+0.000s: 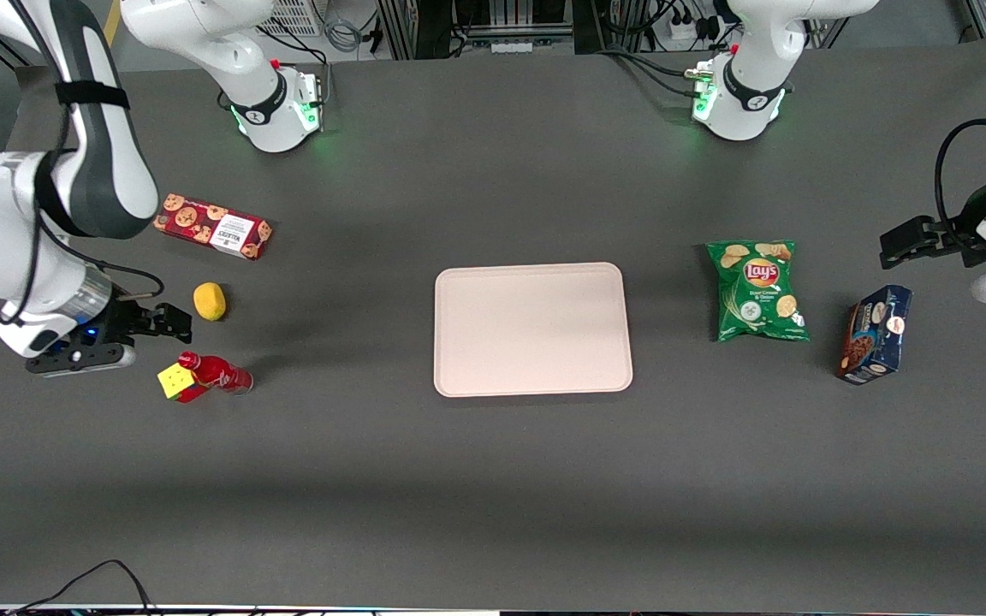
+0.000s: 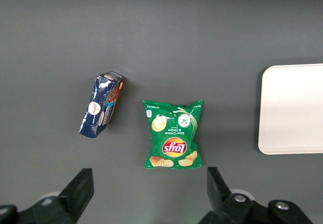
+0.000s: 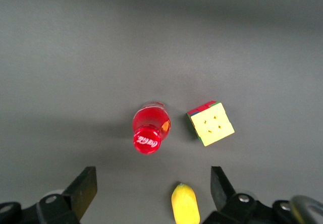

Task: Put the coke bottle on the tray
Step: 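Move the open right gripper down over the red Coca-Cola bottle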

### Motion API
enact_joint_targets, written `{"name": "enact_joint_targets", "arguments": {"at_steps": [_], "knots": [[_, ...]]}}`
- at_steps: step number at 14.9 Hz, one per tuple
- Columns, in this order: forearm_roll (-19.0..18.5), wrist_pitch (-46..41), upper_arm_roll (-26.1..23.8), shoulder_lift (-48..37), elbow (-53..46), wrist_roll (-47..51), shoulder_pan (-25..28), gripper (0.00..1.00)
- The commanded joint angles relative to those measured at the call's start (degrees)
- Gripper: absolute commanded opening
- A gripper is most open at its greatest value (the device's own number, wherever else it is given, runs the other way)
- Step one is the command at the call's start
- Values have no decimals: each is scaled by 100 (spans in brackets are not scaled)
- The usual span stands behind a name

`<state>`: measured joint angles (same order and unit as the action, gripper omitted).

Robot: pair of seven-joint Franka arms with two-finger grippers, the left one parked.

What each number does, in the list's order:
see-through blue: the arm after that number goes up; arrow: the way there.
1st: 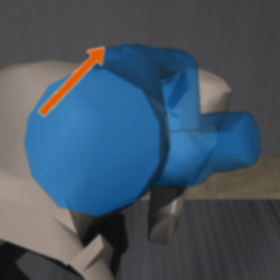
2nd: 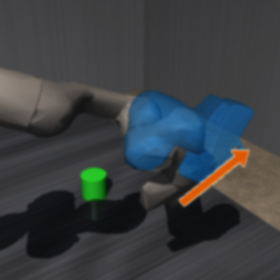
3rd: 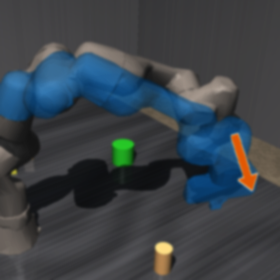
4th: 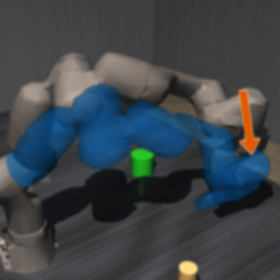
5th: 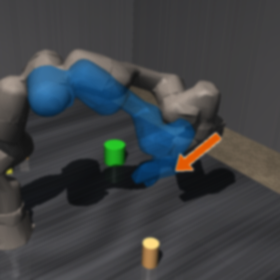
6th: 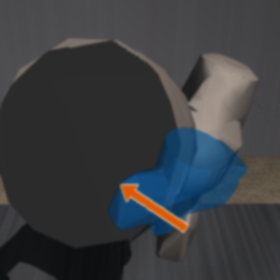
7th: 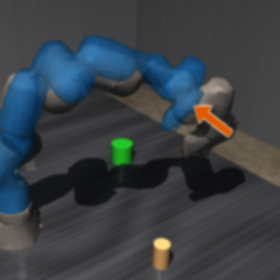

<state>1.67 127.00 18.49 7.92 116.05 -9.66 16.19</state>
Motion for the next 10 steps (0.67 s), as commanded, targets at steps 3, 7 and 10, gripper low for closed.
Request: {"name": "enact_joint_targets", "arguments": {"at_steps": [3, 7, 10], "knots": [[-27, 711, 14, 447, 198, -150, 25, 100], [122, 949, 5, 702, 172, -291, 16, 100], [298, 958, -3, 772, 145, -300, 42, 100]]}}
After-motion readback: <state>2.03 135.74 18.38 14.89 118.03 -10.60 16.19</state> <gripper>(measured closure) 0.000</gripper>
